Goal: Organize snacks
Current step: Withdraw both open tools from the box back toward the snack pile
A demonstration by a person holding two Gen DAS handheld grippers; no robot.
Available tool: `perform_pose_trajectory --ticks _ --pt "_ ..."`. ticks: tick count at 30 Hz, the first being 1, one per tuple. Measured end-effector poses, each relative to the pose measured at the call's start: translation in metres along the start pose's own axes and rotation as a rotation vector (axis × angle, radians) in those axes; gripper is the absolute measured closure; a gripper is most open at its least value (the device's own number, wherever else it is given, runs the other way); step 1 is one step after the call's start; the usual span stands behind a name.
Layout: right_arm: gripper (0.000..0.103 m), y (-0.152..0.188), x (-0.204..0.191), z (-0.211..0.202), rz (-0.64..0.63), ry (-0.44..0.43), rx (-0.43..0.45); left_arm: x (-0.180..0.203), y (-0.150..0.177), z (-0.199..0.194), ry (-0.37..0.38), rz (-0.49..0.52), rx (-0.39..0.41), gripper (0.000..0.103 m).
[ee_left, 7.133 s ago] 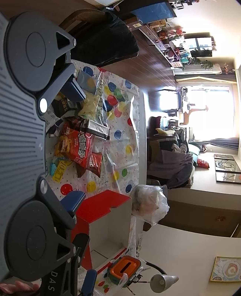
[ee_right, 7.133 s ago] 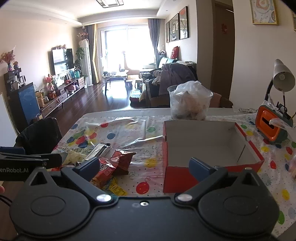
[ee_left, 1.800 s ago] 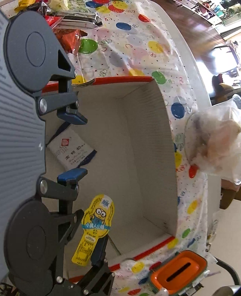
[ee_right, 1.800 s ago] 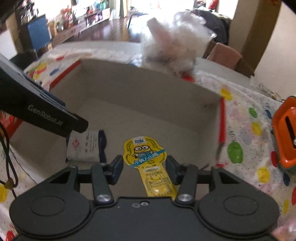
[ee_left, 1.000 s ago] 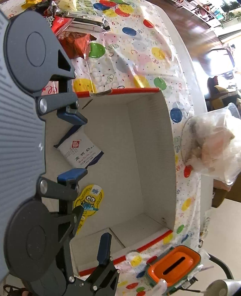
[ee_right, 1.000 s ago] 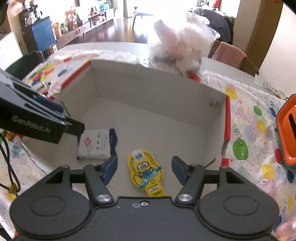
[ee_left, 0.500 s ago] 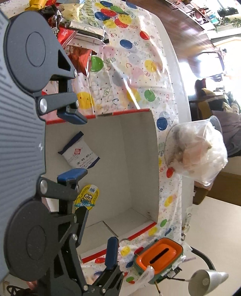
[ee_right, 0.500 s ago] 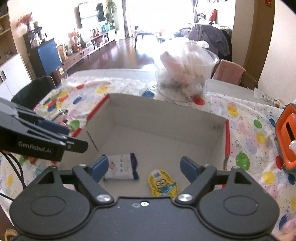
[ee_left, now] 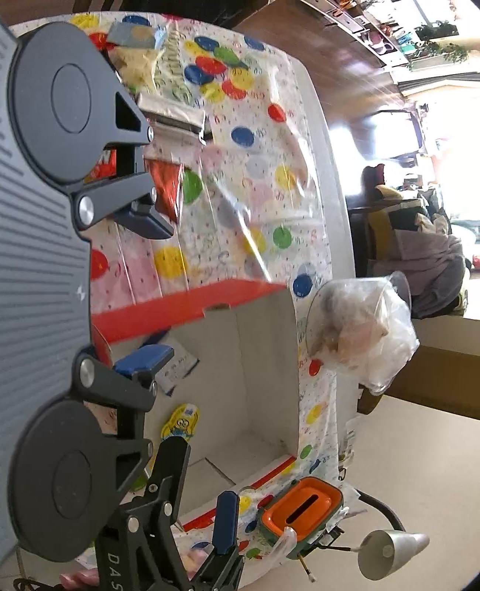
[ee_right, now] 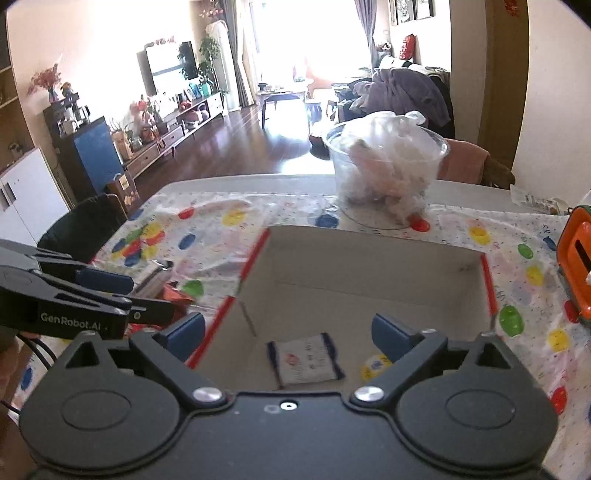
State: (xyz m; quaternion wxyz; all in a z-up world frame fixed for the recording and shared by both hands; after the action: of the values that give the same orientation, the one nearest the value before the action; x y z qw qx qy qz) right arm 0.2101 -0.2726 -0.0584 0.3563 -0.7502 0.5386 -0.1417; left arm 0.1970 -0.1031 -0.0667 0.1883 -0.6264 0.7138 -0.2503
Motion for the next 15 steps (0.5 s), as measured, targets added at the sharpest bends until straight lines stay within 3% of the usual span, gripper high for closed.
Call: perform_pose_trajectory --ticks 2,15 --pt "0.003 0.001 -0.012 -0.001 0.01 -0.007 0.008 -0.012 0.005 -0.007 -0.003 -0.012 0.012 0.028" --pt "0.0 0.017 -0.091 0.012 -0.011 -0.031 0.021 -0.089 0.052 -0.044 -0.025 -0.032 0.075 0.019"
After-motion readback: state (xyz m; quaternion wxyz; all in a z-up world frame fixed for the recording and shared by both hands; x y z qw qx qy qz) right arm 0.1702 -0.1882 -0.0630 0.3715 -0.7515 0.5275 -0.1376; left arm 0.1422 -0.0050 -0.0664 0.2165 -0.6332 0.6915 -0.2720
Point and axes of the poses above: each gripper's, at about its wrist camera, not at the fingertips, and z roughly the way its jaws point, x to its right, y to its underside, the point moved 7 cm from there along z, roughly the way its jaws point, and after that the axes turned 4 degrees about z, right-handed, at the moved point
